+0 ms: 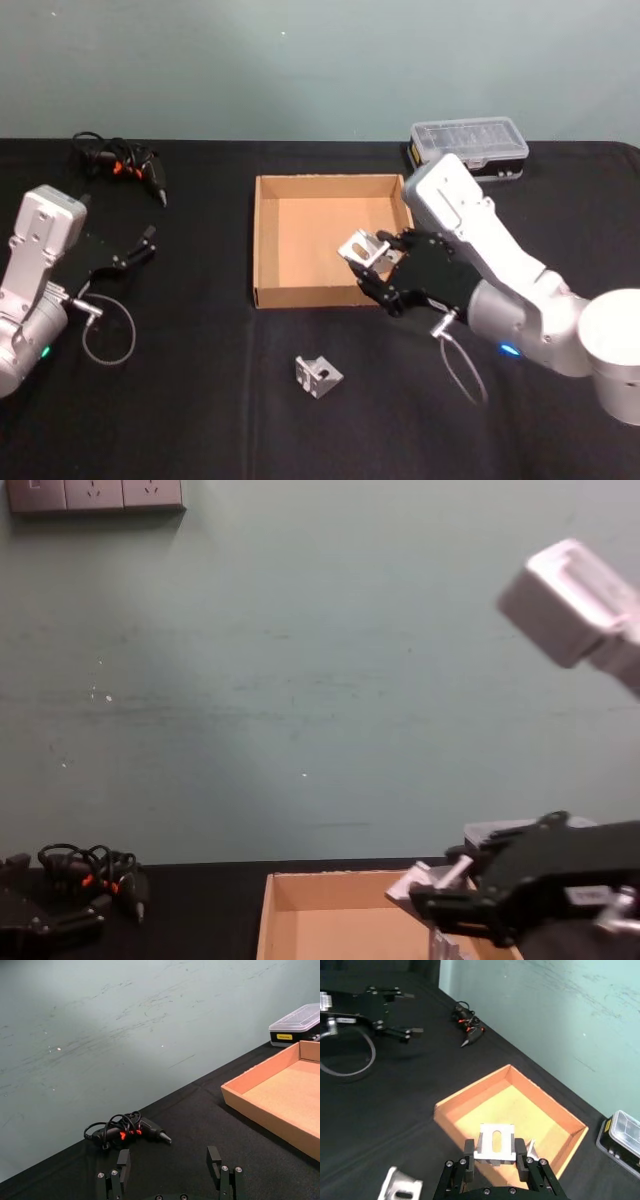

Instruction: Use one hand to pick up the angle iron from the table and place it into the box.

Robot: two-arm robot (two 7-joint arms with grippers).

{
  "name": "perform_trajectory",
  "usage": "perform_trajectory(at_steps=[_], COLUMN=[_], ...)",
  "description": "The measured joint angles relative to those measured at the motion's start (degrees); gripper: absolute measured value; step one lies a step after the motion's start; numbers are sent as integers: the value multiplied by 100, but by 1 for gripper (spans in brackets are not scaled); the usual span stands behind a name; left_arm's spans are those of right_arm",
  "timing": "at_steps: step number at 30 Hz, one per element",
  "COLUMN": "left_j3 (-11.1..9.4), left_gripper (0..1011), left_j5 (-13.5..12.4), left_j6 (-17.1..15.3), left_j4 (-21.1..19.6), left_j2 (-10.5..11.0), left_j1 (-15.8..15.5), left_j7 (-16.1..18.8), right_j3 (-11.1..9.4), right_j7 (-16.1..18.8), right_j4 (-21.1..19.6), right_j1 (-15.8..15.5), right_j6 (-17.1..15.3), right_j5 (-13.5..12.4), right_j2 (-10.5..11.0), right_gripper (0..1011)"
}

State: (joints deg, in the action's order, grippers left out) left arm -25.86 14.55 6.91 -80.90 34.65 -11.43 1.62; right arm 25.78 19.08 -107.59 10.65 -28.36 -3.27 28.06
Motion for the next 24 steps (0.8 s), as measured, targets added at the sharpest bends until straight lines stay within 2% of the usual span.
perform_trajectory(at_steps=[2, 6, 10, 11, 12, 16, 17, 23, 24], left_j3=[0, 0, 0, 0, 0, 0, 0, 0, 0], left_gripper=[1000, 1000, 1000, 1000, 1000, 1000, 1000, 1000, 1000], left_j5=[0, 0, 0, 0, 0, 0, 0, 0, 0], left_j6=[0, 0, 0, 0, 0, 0, 0, 0, 0], left_j4=[0, 0, 0, 0, 0, 0, 0, 0, 0], left_j2=[0, 0, 0, 0, 0, 0, 0, 0, 0], left_j1=[0, 0, 0, 0, 0, 0, 0, 0, 0], left_j7=[0, 0, 0, 0, 0, 0, 0, 0, 0], right_j3=[72, 160, 280, 280, 301, 302, 302, 236, 236], right_j7=[-6, -18, -58, -58, -75, -98, -98, -106, -106], right_j4=[262, 605, 1255, 1255, 1438, 2014, 2014, 2717, 2717], right_j1=[184, 405, 766, 766, 860, 1108, 1108, 1382, 1382], right_j6=[12, 27, 57, 57, 70, 68, 68, 7, 7], right_j5=[71, 168, 327, 327, 364, 404, 404, 418, 418], right_j2=[-185, -413, -795, -795, -899, -1220, -1220, -1576, -1576], right_gripper=[477, 477, 477, 477, 477, 477, 477, 477, 477])
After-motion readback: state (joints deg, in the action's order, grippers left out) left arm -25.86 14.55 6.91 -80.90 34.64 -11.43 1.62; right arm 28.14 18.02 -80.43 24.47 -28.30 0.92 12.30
